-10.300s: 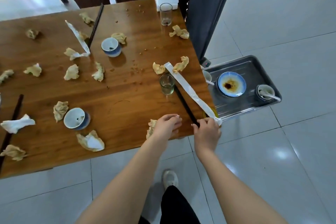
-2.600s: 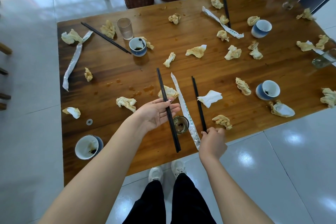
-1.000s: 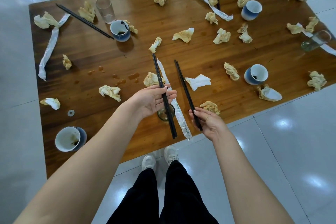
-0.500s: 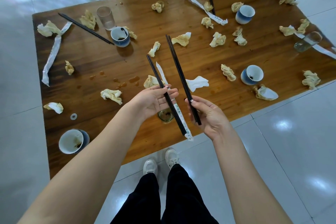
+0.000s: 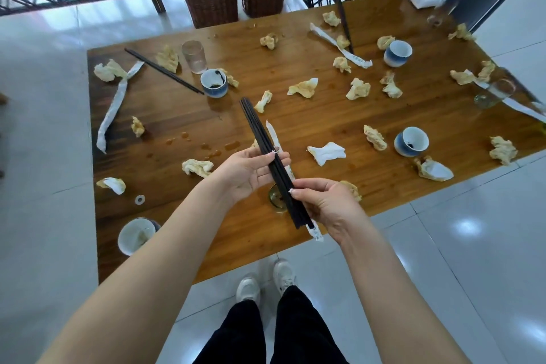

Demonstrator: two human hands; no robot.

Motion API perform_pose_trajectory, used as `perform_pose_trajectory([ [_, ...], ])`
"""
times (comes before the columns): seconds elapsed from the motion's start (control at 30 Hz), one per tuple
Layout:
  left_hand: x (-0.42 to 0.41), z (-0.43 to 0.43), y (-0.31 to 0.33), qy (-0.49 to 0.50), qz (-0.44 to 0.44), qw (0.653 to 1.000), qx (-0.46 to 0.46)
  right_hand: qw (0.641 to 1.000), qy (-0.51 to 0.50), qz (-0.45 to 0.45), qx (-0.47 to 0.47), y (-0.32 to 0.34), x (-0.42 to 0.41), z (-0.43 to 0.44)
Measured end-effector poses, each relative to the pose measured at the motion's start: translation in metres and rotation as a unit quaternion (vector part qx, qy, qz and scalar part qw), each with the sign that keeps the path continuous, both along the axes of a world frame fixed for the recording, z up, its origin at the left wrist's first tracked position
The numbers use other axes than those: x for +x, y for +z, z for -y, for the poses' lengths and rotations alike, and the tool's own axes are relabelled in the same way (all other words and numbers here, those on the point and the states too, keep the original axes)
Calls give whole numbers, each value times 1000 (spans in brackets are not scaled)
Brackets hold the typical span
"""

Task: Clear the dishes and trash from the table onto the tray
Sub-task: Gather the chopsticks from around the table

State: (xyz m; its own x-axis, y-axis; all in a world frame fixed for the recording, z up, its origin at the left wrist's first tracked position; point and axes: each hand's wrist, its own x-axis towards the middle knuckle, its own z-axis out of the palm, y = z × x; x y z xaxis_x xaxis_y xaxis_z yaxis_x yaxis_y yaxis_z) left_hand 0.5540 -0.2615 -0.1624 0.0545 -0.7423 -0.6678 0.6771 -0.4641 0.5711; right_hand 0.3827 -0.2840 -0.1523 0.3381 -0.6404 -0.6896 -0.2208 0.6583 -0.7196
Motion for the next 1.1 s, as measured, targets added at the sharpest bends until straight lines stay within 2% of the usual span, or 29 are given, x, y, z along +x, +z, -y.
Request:
perform_pose_trajectory([
  [0.1,3,-4,2,-1,24,1000,6,999,27,-17,-31,6,8,-3],
  [0.27,18,-12,13,-18,21,1000,-2,998,61,13,15,18,23,-7],
  [0.4,29,-21,24,-31,43,999,-11,993,115,-1,23,30,42,-13],
  [0.57,44,-44,35,-31,69,996,-36,987,154,30,27,36,62,-22],
  [0.83,57,-94,56,17,126,991,-46,968,248,35,13,52,89,-47],
  [1.1,43,-161,68,172,167,968,-71,935,353,25,-33,75,104,-80],
])
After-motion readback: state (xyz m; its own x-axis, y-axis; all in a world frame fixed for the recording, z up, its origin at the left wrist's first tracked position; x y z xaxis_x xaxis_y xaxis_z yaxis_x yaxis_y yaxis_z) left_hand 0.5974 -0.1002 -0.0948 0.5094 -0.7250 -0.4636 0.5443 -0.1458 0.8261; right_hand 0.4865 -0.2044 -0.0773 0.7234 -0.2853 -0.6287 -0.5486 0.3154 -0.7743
